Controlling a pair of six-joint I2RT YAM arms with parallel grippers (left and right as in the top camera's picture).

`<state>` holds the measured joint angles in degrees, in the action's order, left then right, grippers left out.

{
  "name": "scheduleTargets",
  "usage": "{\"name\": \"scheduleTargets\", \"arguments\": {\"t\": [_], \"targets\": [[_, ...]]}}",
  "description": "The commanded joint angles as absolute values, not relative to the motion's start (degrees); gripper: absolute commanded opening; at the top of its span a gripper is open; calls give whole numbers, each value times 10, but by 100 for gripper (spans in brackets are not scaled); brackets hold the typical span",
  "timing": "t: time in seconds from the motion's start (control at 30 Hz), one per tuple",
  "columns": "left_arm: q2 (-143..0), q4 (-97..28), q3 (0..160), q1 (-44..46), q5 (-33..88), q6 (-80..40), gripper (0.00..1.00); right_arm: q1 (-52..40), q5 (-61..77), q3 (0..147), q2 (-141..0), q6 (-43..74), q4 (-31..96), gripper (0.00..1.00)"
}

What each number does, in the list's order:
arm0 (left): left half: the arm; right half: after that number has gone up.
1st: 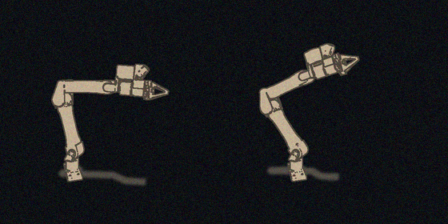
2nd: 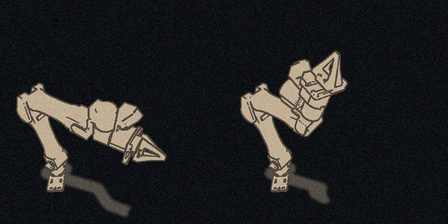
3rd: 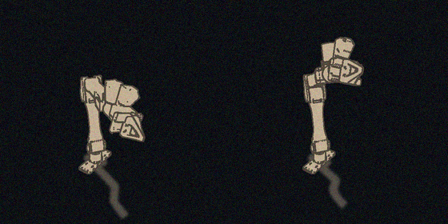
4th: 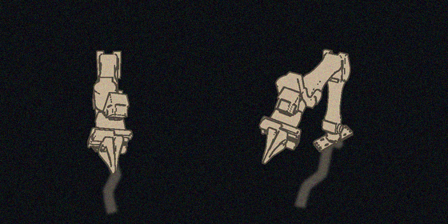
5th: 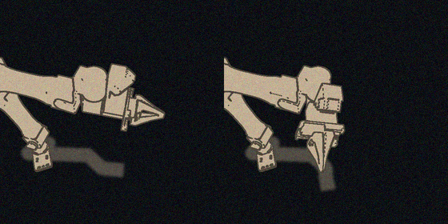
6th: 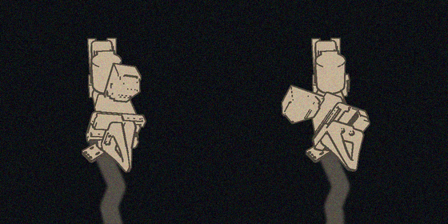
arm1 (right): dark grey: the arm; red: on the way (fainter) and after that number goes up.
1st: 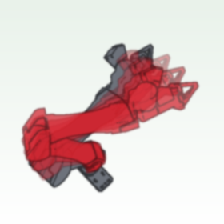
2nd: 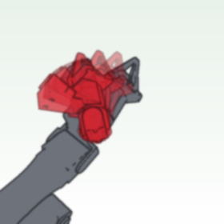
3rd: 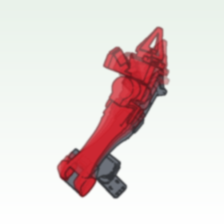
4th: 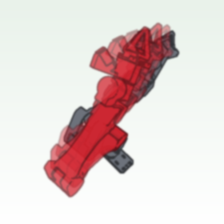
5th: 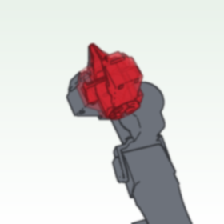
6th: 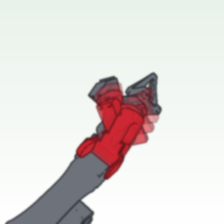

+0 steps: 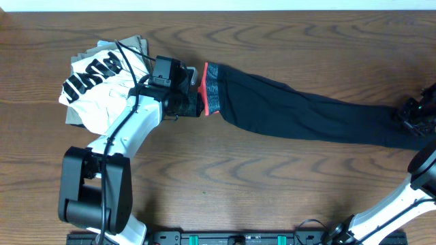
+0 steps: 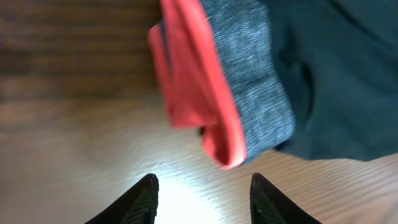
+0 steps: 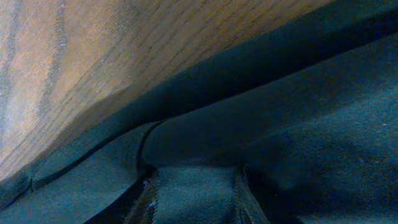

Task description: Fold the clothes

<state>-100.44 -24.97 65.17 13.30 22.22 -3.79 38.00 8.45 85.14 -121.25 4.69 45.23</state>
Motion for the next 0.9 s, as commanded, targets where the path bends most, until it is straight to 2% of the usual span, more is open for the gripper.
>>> {"name": "scheduleTargets", "arguments": {"t": [0.0,0.53,0.8,0.87], "targets": [[-1027,-232,650,133,266,-40,48,375,86,860,-1223,36,457,39],[-1083,-189,650,133,321,-85,48,375,86,860,-1223,36,460,39],[-1108,-128,650,133,371,-95,47,375,86,860,-1223,36,462,39],[-1106,-125,651,133,371,-95,36,375,86,860,-1223,36,462,39]]}}
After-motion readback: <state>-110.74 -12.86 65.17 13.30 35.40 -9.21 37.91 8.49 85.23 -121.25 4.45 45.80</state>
